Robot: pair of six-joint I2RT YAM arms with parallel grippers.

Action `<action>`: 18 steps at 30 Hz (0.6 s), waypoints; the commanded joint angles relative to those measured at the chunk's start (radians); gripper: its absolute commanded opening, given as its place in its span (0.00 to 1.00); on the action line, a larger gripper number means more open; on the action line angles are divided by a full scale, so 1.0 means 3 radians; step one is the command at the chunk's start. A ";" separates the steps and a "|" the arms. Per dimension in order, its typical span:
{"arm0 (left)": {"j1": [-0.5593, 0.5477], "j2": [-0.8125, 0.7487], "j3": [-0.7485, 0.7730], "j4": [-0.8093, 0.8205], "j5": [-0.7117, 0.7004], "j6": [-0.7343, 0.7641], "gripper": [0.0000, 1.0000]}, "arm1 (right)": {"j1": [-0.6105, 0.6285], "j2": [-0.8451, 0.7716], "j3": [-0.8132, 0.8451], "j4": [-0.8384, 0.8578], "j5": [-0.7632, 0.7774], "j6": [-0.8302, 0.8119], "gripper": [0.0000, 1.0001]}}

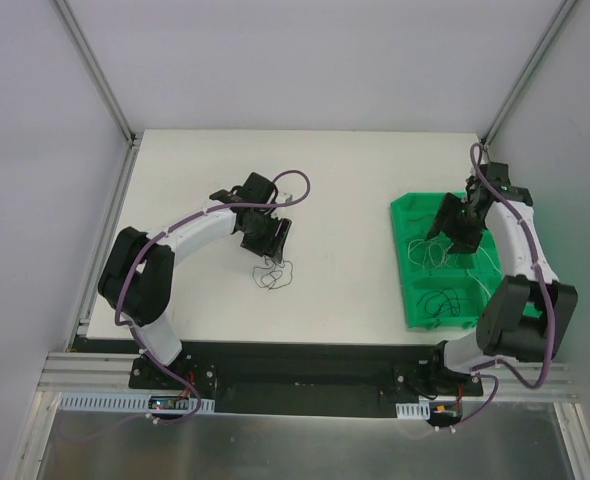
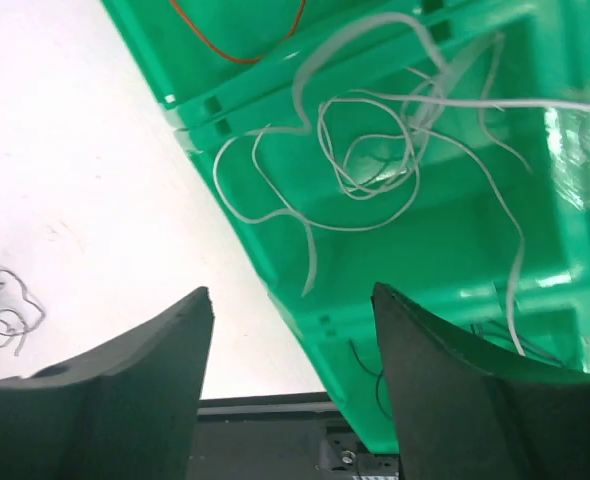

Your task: Untangle the cables

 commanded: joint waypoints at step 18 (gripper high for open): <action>0.0023 -0.0171 -0.0043 0.0044 0.0138 -0.0013 0.61 | -0.1647 -0.0967 -0.0577 -0.0124 0.0992 0.0621 0.89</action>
